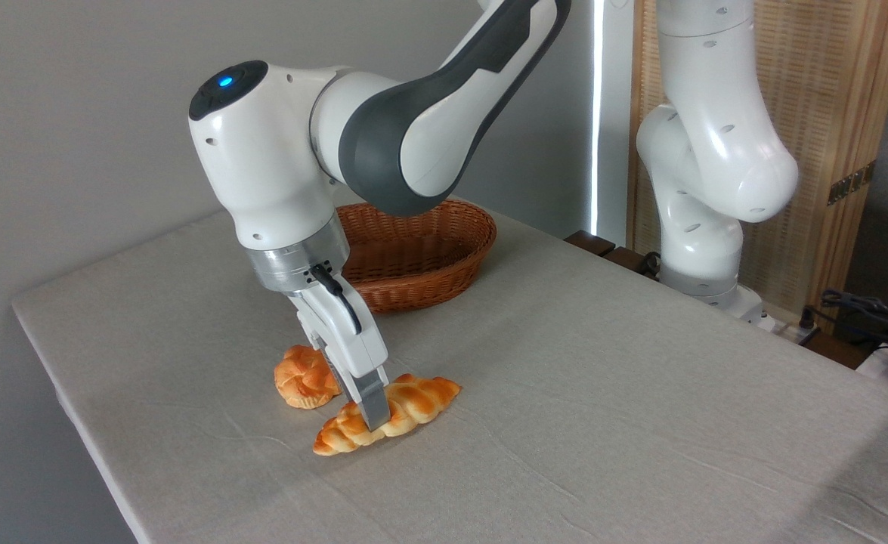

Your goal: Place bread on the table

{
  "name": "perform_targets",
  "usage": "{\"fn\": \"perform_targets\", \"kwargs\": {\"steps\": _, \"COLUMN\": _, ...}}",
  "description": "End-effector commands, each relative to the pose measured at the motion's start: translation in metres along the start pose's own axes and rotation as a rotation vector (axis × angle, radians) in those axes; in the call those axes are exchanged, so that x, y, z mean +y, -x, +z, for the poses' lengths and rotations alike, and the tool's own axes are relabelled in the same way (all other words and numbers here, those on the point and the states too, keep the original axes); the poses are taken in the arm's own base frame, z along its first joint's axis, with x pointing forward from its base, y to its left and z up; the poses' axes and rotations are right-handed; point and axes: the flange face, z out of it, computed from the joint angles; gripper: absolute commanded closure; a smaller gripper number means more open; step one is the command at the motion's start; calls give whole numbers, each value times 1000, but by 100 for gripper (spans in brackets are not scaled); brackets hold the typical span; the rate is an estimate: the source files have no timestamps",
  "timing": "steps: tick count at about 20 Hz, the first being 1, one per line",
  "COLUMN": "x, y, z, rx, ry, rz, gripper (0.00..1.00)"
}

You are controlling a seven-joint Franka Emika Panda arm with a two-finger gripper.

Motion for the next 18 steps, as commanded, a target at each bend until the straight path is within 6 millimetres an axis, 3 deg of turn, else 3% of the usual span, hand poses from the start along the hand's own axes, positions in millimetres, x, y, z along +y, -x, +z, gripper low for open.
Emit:
{"fn": "perform_targets", "kwargs": {"steps": 1, "x": 1, "y": 2, "z": -12, "rx": 28, "ry": -4, "rz": -10, "gripper": 0}}
{"fn": "perform_targets", "kwargs": {"steps": 9, "x": -6, "y": 10, "z": -15, "rx": 30, "ry": -9, "rz": -31, "gripper": 0}}
{"fn": "perform_targets", "kwargs": {"steps": 11, "x": -11, "y": 18, "z": -33, "rx": 61, "ry": -25, "rz": -52, "gripper": 0}}
{"fn": "perform_targets", "kwargs": {"steps": 15, "x": 13, "y": 29, "z": -131, "rx": 159, "ry": -55, "rz": -157, "gripper": 0}}
{"fn": "perform_targets", "kwargs": {"steps": 18, "x": 40, "y": 26, "z": -189, "rx": 118, "ry": -21, "rz": -195, "gripper": 0}}
